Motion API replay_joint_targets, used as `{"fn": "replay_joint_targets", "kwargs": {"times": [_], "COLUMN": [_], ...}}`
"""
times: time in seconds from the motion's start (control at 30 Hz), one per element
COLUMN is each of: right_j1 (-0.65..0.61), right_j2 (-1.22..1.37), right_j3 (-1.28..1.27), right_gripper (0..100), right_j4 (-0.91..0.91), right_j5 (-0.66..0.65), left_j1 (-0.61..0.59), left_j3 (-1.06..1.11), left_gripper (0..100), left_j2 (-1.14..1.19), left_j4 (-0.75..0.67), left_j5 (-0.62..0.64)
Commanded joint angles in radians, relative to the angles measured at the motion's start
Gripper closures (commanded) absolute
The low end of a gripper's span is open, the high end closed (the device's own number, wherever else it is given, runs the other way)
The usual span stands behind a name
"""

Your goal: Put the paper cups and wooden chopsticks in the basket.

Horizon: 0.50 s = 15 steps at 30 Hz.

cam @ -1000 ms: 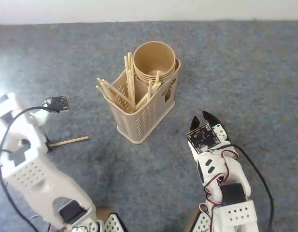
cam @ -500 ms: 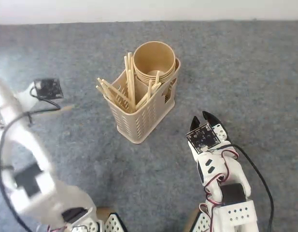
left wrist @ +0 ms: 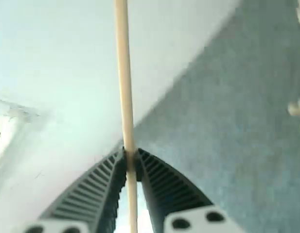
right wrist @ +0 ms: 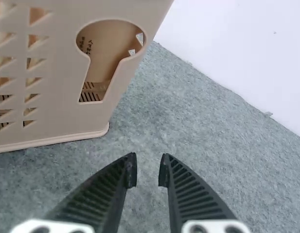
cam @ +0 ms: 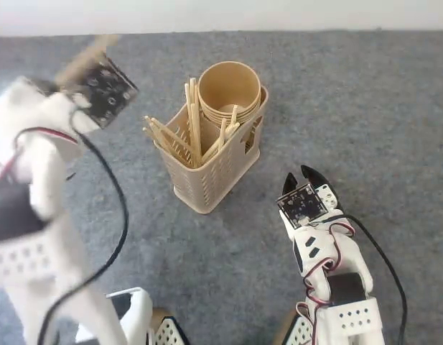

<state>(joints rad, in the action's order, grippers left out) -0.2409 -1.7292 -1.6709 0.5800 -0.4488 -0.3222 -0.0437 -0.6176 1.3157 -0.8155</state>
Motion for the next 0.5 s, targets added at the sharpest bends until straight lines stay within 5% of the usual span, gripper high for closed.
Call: {"fn": "replay_joint_targets", "kwargs": {"times": [0.0, 0.13, 0.2, 0.47], "right_j1": [-0.008, -0.008, -0.008, -0.005], "right_j2": [-0.001, -0.001, -0.001, -0.001], "right_j3": [-0.017, -0.017, -0.017, -0.017], "right_gripper": [91.2, 91.2, 91.2, 91.2], "right_j4": [0.007, 0.007, 0.007, 0.01], "right_j5": [-0.012, -0.012, -0.012, -0.012], "left_j1": [0.02, 0.023, 0.106, 0.437], "left_j3": [-0.002, -0.001, 0.005, 0.363], "left_gripper": [99, 99, 99, 99], "left_j2": [-0.132, -0.187, -0.192, -0.198], "left_j4": [-0.244, -0.325, -0.339, -0.529], "left_j5": [0.615, 1.115, 1.235, 1.224]}}
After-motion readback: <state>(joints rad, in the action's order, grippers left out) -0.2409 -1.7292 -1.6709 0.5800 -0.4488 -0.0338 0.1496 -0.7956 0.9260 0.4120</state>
